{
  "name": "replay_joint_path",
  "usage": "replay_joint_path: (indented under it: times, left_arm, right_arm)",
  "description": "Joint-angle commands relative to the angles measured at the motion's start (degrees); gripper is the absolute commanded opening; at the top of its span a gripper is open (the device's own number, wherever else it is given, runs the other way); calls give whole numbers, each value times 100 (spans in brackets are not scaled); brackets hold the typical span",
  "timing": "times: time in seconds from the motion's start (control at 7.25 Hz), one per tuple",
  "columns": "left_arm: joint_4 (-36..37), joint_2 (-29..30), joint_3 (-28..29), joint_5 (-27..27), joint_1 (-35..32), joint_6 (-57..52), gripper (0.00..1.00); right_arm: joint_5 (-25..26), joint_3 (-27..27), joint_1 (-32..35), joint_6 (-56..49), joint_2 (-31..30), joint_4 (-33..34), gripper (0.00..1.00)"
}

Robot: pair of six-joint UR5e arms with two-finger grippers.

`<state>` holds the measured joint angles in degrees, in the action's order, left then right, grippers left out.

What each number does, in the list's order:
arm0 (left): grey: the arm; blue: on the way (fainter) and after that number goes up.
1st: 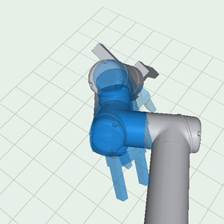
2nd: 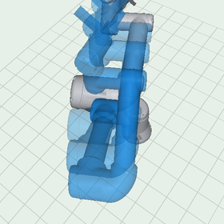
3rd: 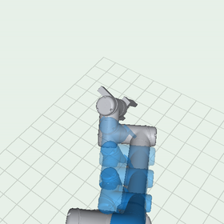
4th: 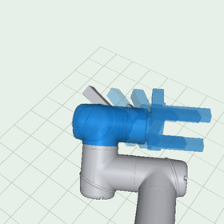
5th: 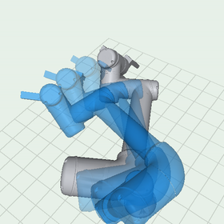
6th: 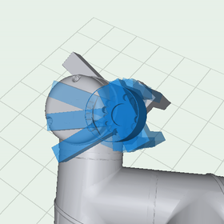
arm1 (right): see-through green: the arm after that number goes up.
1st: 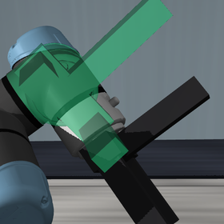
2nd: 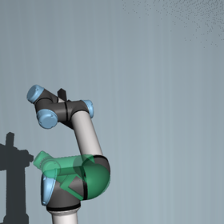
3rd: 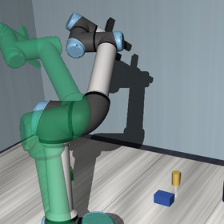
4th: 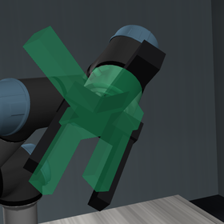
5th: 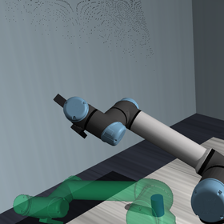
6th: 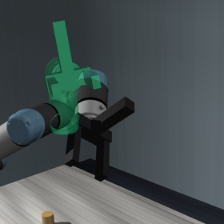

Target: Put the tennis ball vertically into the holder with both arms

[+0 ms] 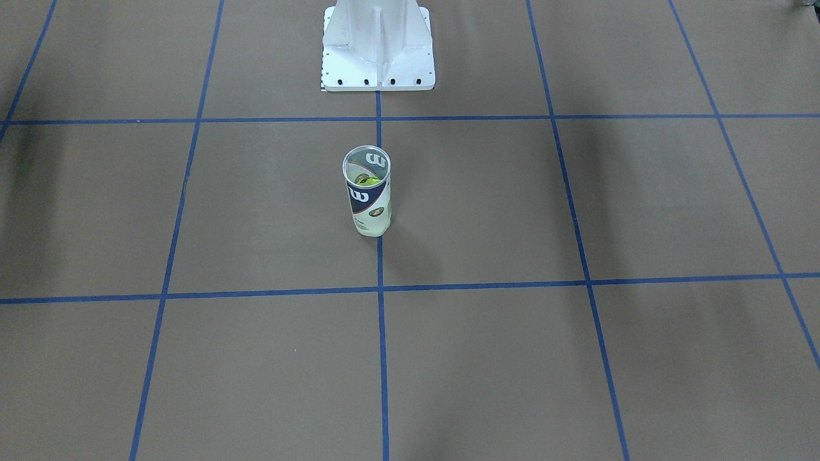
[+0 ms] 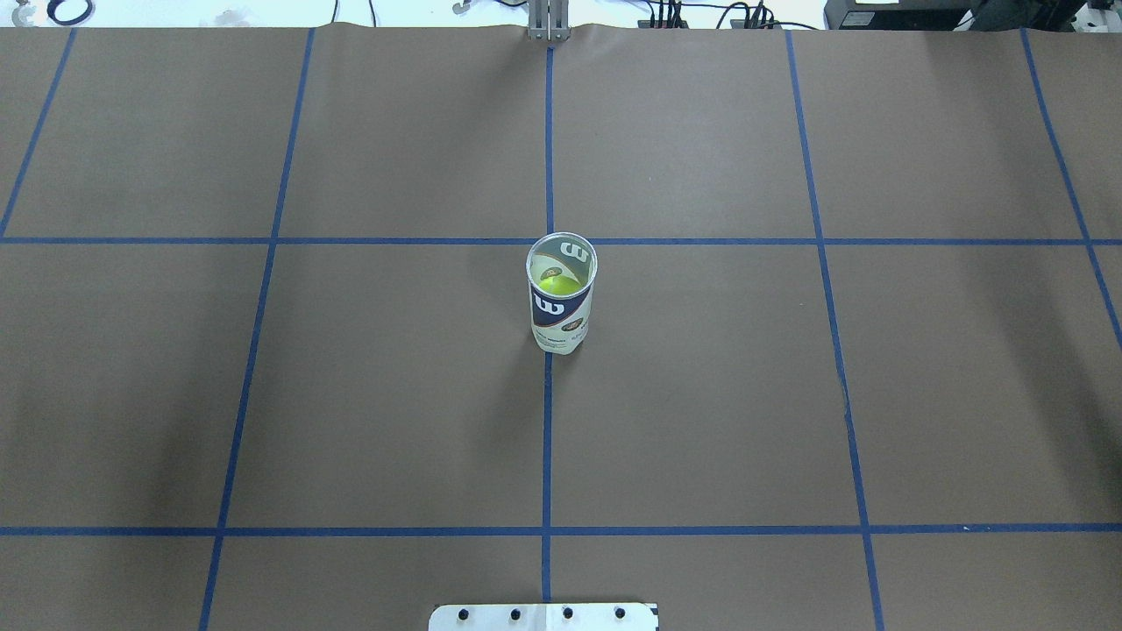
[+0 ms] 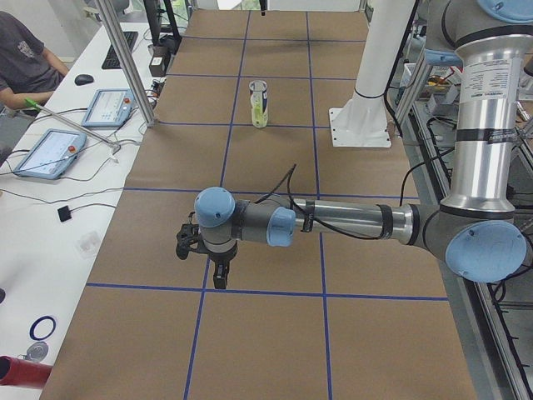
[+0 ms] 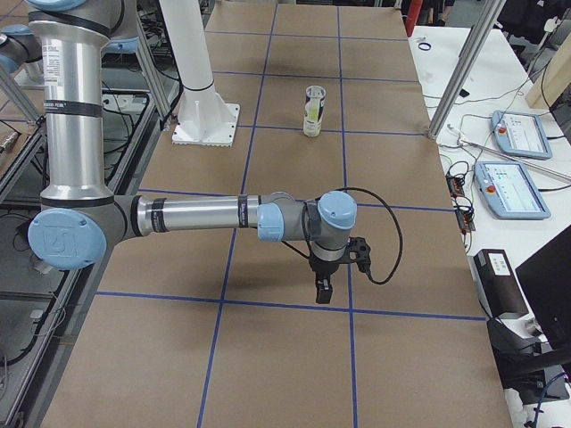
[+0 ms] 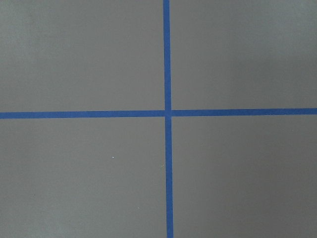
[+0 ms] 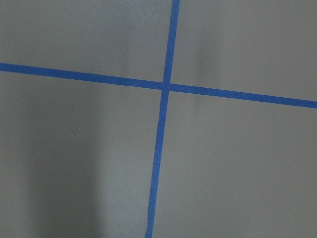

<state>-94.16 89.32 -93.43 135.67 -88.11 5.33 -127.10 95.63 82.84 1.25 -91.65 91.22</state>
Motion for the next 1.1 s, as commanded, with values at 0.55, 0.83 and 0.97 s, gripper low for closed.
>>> replay_joint_path:
  times: [0.55, 0.83, 0.97]
  left_arm:
    - [-41, -125, -18, -5, -4, -49, 99]
    - [-49, -81, 61, -14, 4, -32, 99]
    - [-49, -72, 53, -14, 4, -14, 99]
  right_arm:
    - [-25, 26, -5, 7, 24, -183, 99]
    - [-52, 202, -5, 7, -54, -174, 99]
    - [-8, 193, 4, 7, -55, -174, 99]
